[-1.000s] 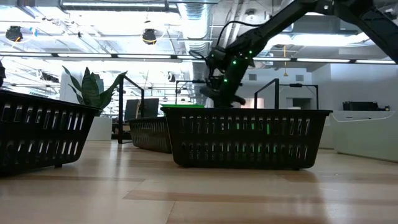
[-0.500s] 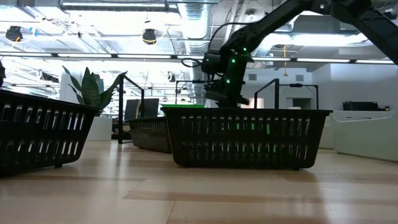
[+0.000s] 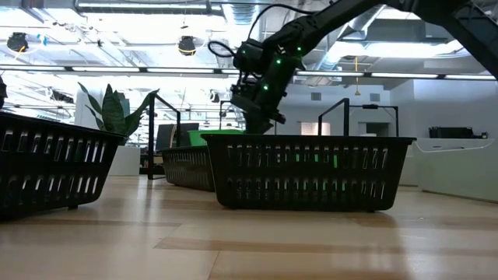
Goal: Stack baskets on shelf by color
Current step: Put the left green bin on the shelf, then stack the right green bin on top of the green bin on the shelf
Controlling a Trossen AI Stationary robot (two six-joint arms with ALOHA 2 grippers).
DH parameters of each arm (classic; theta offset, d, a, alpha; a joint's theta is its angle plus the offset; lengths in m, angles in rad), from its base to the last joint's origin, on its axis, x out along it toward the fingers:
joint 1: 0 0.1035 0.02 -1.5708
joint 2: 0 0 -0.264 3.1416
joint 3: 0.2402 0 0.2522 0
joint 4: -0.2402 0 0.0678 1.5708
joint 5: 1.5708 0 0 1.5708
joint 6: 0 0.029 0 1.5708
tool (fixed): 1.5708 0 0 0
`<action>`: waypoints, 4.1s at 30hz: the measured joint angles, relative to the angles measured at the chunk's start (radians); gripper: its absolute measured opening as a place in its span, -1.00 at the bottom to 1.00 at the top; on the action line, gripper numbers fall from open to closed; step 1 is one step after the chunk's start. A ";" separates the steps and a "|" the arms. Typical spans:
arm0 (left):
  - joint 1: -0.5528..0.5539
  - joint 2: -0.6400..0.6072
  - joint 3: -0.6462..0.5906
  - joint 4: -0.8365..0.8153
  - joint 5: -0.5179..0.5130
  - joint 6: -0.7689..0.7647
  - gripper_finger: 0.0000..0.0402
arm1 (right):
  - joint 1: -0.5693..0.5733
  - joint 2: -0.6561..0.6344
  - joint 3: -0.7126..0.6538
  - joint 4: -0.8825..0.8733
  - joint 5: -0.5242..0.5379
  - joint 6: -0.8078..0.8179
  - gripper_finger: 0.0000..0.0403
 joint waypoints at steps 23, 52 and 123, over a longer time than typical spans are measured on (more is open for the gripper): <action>0.000 0.000 0.000 0.000 0.000 0.005 -1.00 | -0.066 -0.003 0.000 0.132 -0.064 0.054 -0.97; 0.093 0.012 -0.094 -0.041 0.140 0.108 -1.00 | -0.035 -0.159 -0.002 0.099 -0.245 0.083 -0.97; -0.021 0.455 -0.559 0.843 0.548 0.093 0.10 | 0.463 -0.942 -0.004 -0.974 0.383 0.726 -0.70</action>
